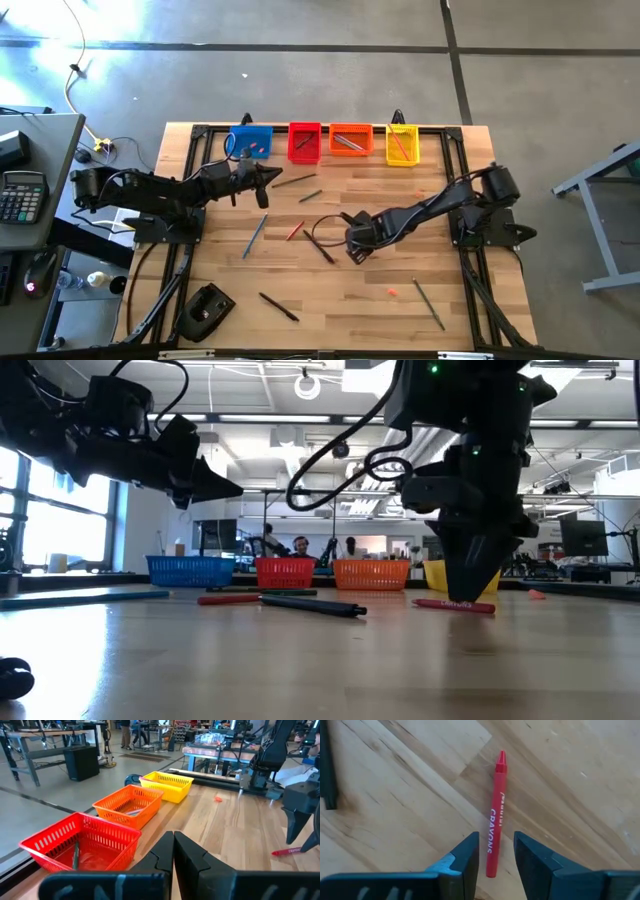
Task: Sort crayons/erasers/pens/pencils in bins
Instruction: Put the red crayon into the red bin
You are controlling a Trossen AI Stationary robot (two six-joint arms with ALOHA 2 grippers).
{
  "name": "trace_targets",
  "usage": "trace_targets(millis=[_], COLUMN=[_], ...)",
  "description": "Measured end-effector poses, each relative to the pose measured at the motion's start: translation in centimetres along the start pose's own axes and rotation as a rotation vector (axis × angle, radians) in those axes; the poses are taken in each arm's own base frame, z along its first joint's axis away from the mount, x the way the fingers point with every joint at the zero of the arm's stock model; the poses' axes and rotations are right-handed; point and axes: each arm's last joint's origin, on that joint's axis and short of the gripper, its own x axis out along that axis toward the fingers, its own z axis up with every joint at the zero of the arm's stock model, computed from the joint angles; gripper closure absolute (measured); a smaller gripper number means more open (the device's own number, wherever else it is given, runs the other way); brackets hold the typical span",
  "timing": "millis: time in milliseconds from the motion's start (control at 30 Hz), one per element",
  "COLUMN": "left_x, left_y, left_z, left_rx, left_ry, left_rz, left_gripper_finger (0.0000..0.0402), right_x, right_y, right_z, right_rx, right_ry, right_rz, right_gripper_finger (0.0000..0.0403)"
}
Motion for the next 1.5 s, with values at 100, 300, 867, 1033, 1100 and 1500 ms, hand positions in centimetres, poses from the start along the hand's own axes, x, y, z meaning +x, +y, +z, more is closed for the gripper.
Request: trace_targets(millis=[100, 300, 867, 1033, 1100, 1500], left_x=[0.0, 0.0, 0.0, 0.0, 0.0, 0.0], left_y=[0.0, 0.0, 0.0, 0.0, 0.0, 0.1], left_z=[0.0, -0.1, -0.3, -0.3, -0.3, -0.3], left_rx=[0.000, -0.007, -0.009, -0.009, -0.001, -0.002], left_ry=[0.001, 0.006, 0.029, 0.030, 0.029, 0.033], left_rz=[0.000, 0.006, 0.009, 0.010, 0.010, 0.015], left_gripper_finger=[0.0401, 0.0401, 0.0401, 0.0401, 0.0401, 0.0401], right_x=[0.3, 0.7, 0.4, -1.3, -2.0, -5.3], right_y=[0.0, -0.2, -0.8, -1.2, -1.6, -4.6], right_z=[0.0, 0.0, 1.0, 2.2, 3.0, 11.3], right_rx=[-0.001, -0.043, -0.116, -0.132, -0.142, -0.062], right_ry=[-0.001, -0.026, 0.044, -0.010, -0.046, -0.495], right_rz=[-0.013, -0.060, -0.001, 0.070, 0.096, 0.286], right_gripper_finger=[0.0289, 0.0316, 0.0389, 0.0390, 0.0390, 0.0391])
